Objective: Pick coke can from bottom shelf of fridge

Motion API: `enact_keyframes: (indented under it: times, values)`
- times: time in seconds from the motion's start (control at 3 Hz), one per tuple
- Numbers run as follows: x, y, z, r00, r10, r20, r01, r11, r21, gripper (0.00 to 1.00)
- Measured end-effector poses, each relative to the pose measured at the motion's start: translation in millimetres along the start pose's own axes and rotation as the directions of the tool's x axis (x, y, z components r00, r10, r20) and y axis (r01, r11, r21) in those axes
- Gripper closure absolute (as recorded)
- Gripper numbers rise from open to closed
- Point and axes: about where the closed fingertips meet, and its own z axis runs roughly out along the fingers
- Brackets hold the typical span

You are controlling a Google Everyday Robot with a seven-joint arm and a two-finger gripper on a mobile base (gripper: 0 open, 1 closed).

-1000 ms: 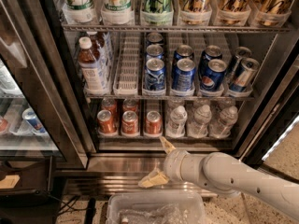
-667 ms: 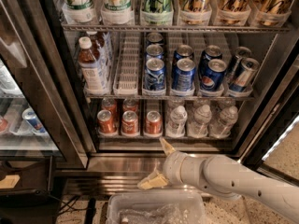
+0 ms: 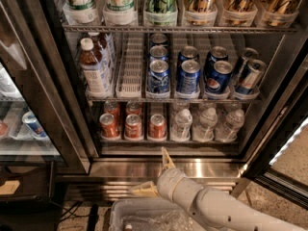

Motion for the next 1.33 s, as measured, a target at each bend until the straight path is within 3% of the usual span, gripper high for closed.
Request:
enact_keyframes:
  times: [0.33,0.67,1.0,1.33]
  values:
    - [-4.5,-11.9,11.1,0.999,0.004,0.035,-0.008,0.9926,0.121,0.0]
    - [-7.3,-26.4,13.8,1.0,-0.02,0.024,0.013,0.9715,0.237,0.0]
    - [-4.4,-54.4,3.4,0.999,-0.034,-0.004,0.034,0.9282,0.371,0.0]
    - [1.5,-76.8,-7.5,1.0,-0.003,0.016,-0.005,0.8809,0.473,0.0]
